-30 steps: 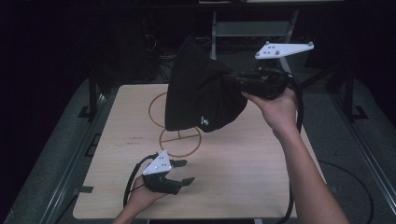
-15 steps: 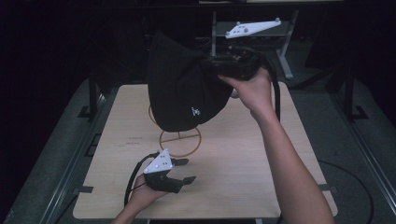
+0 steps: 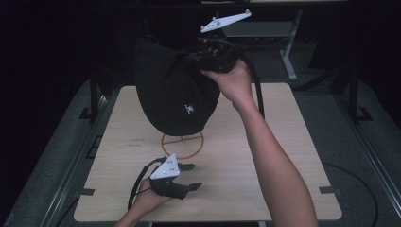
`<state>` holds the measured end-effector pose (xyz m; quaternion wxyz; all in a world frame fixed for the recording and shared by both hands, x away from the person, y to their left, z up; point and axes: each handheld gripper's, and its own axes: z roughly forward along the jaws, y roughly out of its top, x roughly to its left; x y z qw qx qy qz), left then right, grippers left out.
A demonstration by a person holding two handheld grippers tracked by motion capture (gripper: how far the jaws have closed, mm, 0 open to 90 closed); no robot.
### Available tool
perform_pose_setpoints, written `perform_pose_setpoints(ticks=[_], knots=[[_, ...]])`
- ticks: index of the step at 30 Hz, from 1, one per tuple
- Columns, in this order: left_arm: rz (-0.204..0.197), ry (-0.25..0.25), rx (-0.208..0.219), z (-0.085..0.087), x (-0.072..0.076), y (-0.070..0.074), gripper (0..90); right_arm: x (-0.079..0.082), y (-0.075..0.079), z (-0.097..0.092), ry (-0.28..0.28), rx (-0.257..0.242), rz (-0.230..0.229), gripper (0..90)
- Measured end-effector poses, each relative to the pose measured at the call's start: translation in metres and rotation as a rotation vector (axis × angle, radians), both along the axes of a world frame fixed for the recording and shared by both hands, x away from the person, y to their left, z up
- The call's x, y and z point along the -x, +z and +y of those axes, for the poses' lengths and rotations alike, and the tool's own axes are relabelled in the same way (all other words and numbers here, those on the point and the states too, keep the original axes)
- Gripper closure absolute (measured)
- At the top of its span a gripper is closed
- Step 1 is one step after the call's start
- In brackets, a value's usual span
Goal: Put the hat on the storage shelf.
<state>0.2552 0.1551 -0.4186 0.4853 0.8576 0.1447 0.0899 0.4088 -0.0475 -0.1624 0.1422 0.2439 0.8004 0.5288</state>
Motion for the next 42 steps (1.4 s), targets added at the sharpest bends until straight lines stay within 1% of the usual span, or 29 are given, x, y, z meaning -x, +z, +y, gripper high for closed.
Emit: perform_pose_setpoints(ticks=[4, 8, 9, 10, 12, 14, 18, 19, 24, 25, 26, 28, 29, 30, 31, 32, 34, 35, 36, 37, 40, 42], knots=[[0.002, -0.003, -0.005, -0.001, 0.001, 0.000, 35.3, -0.006, -0.006, 0.015, 0.005, 0.044, 0.012, 87.3], [0.002, -0.012, -0.009, -0.002, 0.002, 0.000, 35.2, -0.011, -0.011, 0.028, 0.008, 0.052, 0.030, 87.3], [0.004, -0.014, -0.007, -0.002, 0.003, 0.000, 35.3, -0.013, -0.012, 0.033, 0.009, 0.071, 0.028, 87.2], [0.009, -0.017, -0.005, -0.003, 0.003, 0.000, 35.3, -0.014, -0.013, 0.036, 0.013, 0.078, 0.026, 87.2], [0.007, -0.020, -0.013, -0.003, 0.004, 0.000, 35.3, -0.018, -0.015, 0.042, 0.014, 0.089, 0.040, 87.2], [0.011, -0.022, -0.007, -0.003, 0.003, 0.000, 35.3, -0.021, -0.016, 0.049, 0.014, 0.102, 0.051, 87.1], [0.007, -0.016, -0.005, -0.004, 0.004, -0.001, 35.1, -0.024, -0.018, 0.059, 0.021, 0.118, 0.057, 87.0], [0.003, -0.022, -0.010, -0.004, 0.004, -0.001, 35.1, -0.024, -0.019, 0.061, 0.021, 0.120, 0.059, 86.7], [-0.001, -0.026, -0.007, -0.007, 0.006, -0.001, 35.1, -0.028, -0.023, 0.072, 0.027, 0.135, 0.075, 86.6], [0.001, -0.027, -0.007, -0.008, 0.006, -0.002, 35.1, -0.029, -0.024, 0.074, 0.030, 0.137, 0.068, 86.6], [0.000, -0.031, -0.009, -0.009, 0.008, -0.002, 35.1, -0.029, -0.025, 0.078, 0.028, 0.147, 0.078, 86.4], [-0.004, -0.036, -0.010, -0.009, 0.009, -0.002, 35.2, -0.029, -0.027, 0.087, 0.032, 0.174, 0.076, 85.2], [-0.003, -0.037, -0.006, -0.010, 0.009, -0.001, 35.2, -0.029, -0.030, 0.095, 0.035, 0.199, 0.076, 81.7], [-0.002, -0.042, -0.008, -0.009, 0.010, -0.001, 35.1, -0.029, -0.032, 0.101, 0.039, 0.224, 0.077, 76.3], [-0.001, -0.044, -0.010, -0.009, 0.010, -0.001, 35.2, -0.029, -0.035, 0.107, 0.045, 0.234, 0.086, 68.0], [-0.004, -0.045, -0.013, -0.010, 0.011, -0.001, 35.1, -0.028, -0.036, 0.111, 0.047, 0.238, 0.095, 63.3], [-0.009, -0.050, -0.017, -0.010, 0.013, 0.000, 35.1, -0.025, -0.036, 0.116, 0.050, 0.258, 0.088, 58.8], [-0.011, -0.051, -0.014, -0.011, 0.013, 0.000, 35.1, -0.022, -0.036, 0.117, 0.066, 0.274, 0.088, 55.2], [-0.005, -0.051, -0.012, -0.012, 0.014, 0.000, 35.1, -0.020, -0.035, 0.117, 0.068, 0.283, 0.090, 54.0], [-0.004, -0.054, -0.013, -0.013, 0.014, 0.000, 34.9, -0.018, -0.035, 0.115, 0.072, 0.284, 0.082, 52.9], [-0.011, -0.056, -0.022, -0.014, 0.015, -0.001, 34.8, -0.013, -0.032, 0.101, 0.080, 0.226, 0.102, 50.9], [-0.007, -0.051, -0.022, -0.013, 0.014, -0.002, 34.8, -0.012, -0.031, 0.090, 0.075, 0.203, 0.110, 48.8]])
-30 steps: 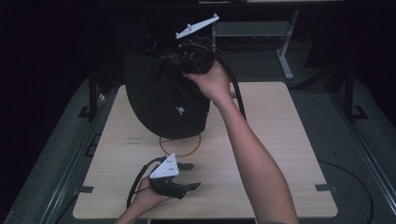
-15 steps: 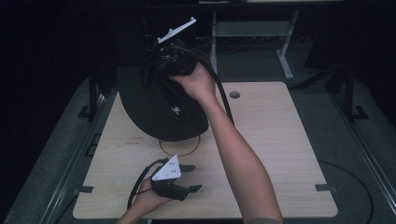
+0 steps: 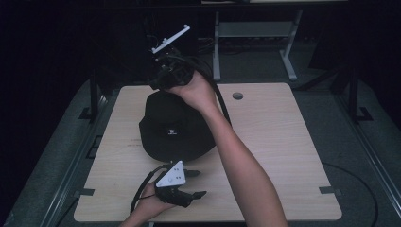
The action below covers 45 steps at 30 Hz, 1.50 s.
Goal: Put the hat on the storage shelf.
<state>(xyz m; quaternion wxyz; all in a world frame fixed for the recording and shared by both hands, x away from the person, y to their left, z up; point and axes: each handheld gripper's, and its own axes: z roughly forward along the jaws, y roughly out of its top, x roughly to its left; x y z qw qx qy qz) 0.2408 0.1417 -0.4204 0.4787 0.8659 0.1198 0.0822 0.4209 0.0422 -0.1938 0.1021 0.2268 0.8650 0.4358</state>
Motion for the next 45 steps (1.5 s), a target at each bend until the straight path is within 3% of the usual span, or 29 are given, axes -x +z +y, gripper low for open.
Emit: perform_pose_setpoints(ticks=[7, 11, 19, 38, 45], knots=[[0.013, 0.007, -0.009, 0.003, -0.003, 0.001, 34.5, 0.005, -0.002, -0.038, -0.027, -0.053, -0.007, 45.0], [0.017, 0.012, -0.009, 0.004, -0.004, 0.000, 34.1, 0.010, -0.004, -0.059, -0.052, -0.120, 0.001, 42.4], [0.035, 0.022, 0.001, 0.005, -0.006, -0.002, 33.3, 0.014, -0.009, -0.087, -0.073, -0.173, 0.005, 37.5], [0.038, 0.034, 0.011, 0.006, -0.008, -0.003, 32.0, 0.024, -0.027, -0.134, -0.125, -0.185, 0.007, 31.9], [0.044, 0.036, 0.008, 0.006, -0.007, -0.002, 31.8, 0.029, -0.033, -0.153, -0.153, -0.189, 0.027, 30.8]])
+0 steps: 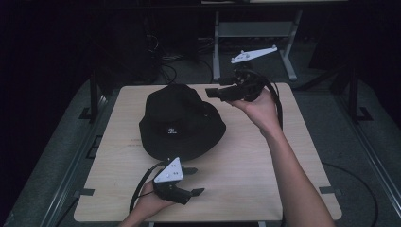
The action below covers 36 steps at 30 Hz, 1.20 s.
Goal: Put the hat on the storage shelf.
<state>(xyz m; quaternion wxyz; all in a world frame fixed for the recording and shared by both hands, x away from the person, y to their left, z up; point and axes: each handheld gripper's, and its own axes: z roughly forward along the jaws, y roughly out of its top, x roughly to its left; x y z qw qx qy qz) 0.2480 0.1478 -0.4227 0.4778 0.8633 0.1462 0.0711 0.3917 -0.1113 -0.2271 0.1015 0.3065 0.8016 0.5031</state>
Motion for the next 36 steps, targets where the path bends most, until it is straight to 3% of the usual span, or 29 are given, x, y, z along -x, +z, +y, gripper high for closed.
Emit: perform_pose_setpoints(ticks=[14, 36], knots=[[-0.002, -0.004, -0.007, -0.002, 0.000, -0.001, 31.4, 0.011, -0.012, -0.033, -0.042, -0.011, 0.009, 29.6], [-0.001, 0.005, -0.001, -0.003, 0.001, -0.002, 31.1, 0.029, -0.030, -0.069, -0.086, -0.012, 0.035, 26.3]])
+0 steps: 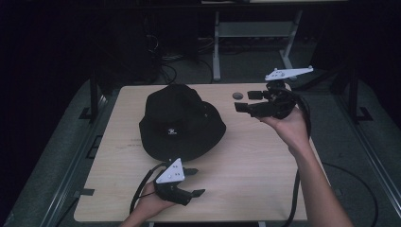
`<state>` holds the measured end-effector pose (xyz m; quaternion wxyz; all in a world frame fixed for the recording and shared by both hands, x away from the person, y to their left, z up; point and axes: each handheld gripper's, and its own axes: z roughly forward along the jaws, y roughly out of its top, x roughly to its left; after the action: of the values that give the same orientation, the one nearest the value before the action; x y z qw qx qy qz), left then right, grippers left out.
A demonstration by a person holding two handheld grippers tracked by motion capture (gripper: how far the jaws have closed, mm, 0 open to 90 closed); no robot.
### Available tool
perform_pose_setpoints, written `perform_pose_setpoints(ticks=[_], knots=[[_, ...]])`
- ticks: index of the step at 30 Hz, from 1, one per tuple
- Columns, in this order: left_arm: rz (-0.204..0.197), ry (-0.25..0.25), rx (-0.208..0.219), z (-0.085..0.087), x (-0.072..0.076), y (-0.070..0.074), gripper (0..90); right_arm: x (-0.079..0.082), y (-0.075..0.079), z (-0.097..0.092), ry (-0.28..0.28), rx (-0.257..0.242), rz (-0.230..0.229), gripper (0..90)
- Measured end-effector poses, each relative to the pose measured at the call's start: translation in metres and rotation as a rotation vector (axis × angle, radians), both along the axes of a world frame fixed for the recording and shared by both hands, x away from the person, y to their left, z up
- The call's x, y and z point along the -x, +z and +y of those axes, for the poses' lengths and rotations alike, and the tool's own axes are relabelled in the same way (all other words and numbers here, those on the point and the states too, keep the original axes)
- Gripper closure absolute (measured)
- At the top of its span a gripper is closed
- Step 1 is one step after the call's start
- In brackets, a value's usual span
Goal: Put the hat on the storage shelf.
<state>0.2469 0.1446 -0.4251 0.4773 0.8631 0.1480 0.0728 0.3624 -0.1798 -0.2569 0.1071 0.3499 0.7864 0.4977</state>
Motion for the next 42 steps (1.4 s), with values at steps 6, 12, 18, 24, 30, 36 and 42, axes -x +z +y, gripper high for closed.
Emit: perform_pose_setpoints(ticks=[6, 12, 18, 24, 30, 36, 42], knots=[[-0.010, -0.003, -0.009, 0.001, -0.001, 0.000, 31.0, 0.006, -0.007, -0.011, -0.015, -0.008, 0.005, 26.1], [-0.011, -0.004, -0.012, 0.000, -0.001, 0.000, 31.0, 0.012, -0.012, -0.022, -0.031, -0.014, 0.012, 25.7], [-0.013, -0.007, -0.014, 0.000, 0.000, 0.000, 31.0, 0.019, -0.018, -0.032, -0.045, -0.016, 0.014, 25.4], [-0.011, -0.004, -0.010, -0.001, 0.000, 0.000, 31.0, 0.025, -0.025, -0.042, -0.058, -0.019, 0.021, 25.1], [-0.009, -0.004, -0.008, -0.001, 0.001, 0.000, 31.0, 0.031, -0.032, -0.050, -0.069, -0.021, 0.026, 24.8], [-0.011, -0.005, -0.012, 0.000, 0.000, 0.000, 31.0, 0.038, -0.042, -0.061, -0.084, -0.026, 0.030, 24.5], [-0.011, -0.006, -0.017, -0.001, 0.001, 0.000, 31.0, 0.046, -0.054, -0.070, -0.101, -0.031, 0.044, 23.8]])
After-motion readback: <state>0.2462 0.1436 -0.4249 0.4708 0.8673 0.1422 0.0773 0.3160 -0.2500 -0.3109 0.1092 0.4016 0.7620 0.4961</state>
